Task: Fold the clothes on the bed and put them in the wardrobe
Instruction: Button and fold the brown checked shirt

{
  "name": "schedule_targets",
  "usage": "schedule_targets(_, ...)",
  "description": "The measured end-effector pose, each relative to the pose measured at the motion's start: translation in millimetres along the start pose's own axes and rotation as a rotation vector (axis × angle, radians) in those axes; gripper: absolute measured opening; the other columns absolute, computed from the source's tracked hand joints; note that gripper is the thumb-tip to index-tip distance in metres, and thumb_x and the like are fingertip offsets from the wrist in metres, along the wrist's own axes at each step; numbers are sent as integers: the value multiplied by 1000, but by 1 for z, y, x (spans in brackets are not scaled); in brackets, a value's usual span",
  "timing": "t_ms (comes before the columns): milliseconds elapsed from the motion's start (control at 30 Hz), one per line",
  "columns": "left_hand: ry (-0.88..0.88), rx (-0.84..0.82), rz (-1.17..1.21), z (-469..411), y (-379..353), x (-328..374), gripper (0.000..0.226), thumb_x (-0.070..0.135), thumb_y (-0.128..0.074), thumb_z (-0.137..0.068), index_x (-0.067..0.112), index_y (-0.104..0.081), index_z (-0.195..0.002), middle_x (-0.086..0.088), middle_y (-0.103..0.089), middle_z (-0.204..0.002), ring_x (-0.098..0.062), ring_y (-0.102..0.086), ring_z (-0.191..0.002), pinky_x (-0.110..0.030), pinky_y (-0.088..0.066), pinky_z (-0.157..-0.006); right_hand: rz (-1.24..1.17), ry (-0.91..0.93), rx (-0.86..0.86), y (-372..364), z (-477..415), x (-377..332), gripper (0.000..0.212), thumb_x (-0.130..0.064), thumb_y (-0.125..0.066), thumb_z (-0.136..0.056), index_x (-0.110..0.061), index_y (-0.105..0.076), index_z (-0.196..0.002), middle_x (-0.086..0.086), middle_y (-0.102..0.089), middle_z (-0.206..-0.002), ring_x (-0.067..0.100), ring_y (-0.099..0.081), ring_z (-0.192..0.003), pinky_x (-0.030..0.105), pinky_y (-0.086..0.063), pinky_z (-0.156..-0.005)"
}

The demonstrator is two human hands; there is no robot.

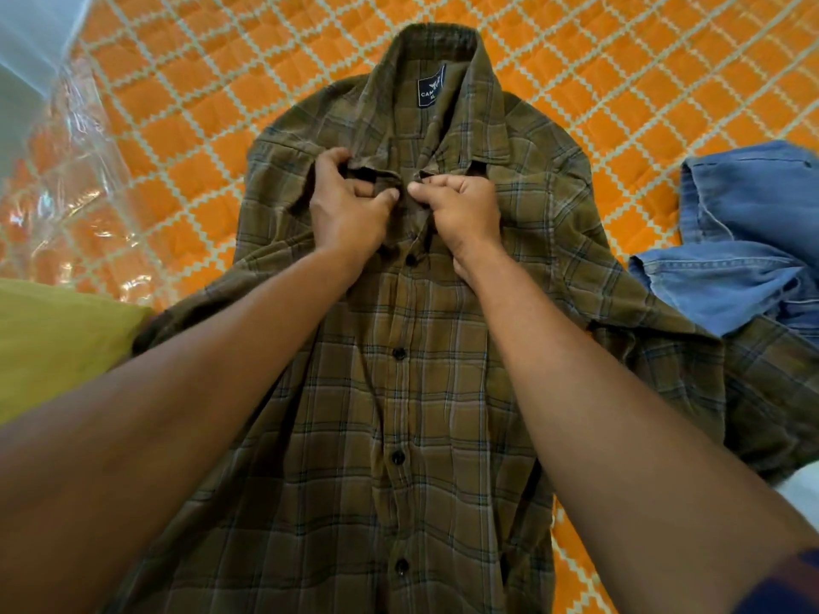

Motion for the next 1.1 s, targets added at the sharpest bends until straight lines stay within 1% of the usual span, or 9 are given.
schedule_targets(67, 77, -7, 93, -2, -1, -3, 60, 19, -83, -82, 19, -47, -130, 2, -70, -87, -13, -70, -86, -38, -59, -88, -26, -15, -7, -2, 2, 0, 11, -8, -80, -84, -8, -75, -74, 3, -74, -71, 5, -69, -62, 20, -56, -57)
schedule_targets(167, 138, -19, 248, -3, 1, -7, 50, 13, -87, -77, 16, -56, -116, -2, -75, -86, -14, -74, -85, -34, -61, -85, -65, 7, -7, -4, 2, 3, 8, -8, -81, -83, -8, -76, -76, 11, -77, -79, 17, -74, -74, 29, -63, -69)
schedule_targets(267, 111, -76, 166, -2, 1, -10, 29, 20, -85, -81, 11, -71, -105, -1, -76, -85, -10, -73, -79, -28, -61, -79, -133, 3, -17, -2, 0, 8, 6, -6, -82, -81, -3, -77, -81, 16, -77, -83, 30, -76, -83, 42, -64, -79)
schedule_targets(367, 44, -125, 99, -1, -3, -9, 9, 25, -78, -88, 17, -76, -92, -1, -76, -82, -6, -70, -72, -23, -58, -71, -91, 42, -21, -3, -2, 10, 11, -7, -85, -79, 1, -77, -84, 16, -77, -82, 26, -74, -78, 43, -64, -76)
schedule_targets(467, 13, -143, 24, -4, -4, -6, 10, 26, -73, -92, 21, -76, -84, 2, -74, -76, -2, -66, -64, -23, -58, -68, -36, 91, -4, -5, -2, 13, 8, -9, -86, -78, -6, -79, -79, 11, -77, -78, 20, -73, -73, 40, -63, -72)
schedule_targets(633, 37, -210, 39, -5, -5, -4, 19, 24, -70, -94, 20, -72, -76, 4, -71, -69, -2, -64, -62, -23, -59, -68, -1, 142, 27, -6, -7, 18, 8, -13, -86, -79, -9, -81, -85, 5, -78, -81, 24, -76, -82, 47, -63, -77)
schedule_targets(733, -5, -219, -4, -6, -4, -2, 18, 25, -70, -94, 19, -72, -78, 0, -73, -75, -5, -68, -67, -31, -62, -77, 29, 156, 37, -7, -8, 17, 12, -12, -84, -81, -6, -81, -91, 4, -78, -83, 20, -76, -82, 43, -64, -77)
schedule_targets(900, -141, -157, -168, -3, -3, 1, 28, 37, -71, -91, 12, -74, -77, 0, -72, -69, -15, -72, -68, -41, -62, -69, 68, 189, 26, -7, -7, 14, 12, -11, -80, -85, -4, -80, -95, 0, -77, -82, 10, -74, -79, 27, -62, -73)
schedule_targets(1100, -163, -156, -130, -2, 1, 1, 22, 36, -79, -86, 23, -70, -71, 4, -71, -66, -10, -71, -66, -24, -57, -60, 113, 216, 56, -10, -3, 13, 9, -13, -81, -84, -10, -81, -92, -10, -73, -73, -3, -68, -67, 16, -54, -61)
Point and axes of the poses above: each hand's wrist, its own z-axis away from the middle knuckle, its own y-axis out of the back of the hand, x = y × z, the point moved 7 cm from there along -z, towards the middle knuckle
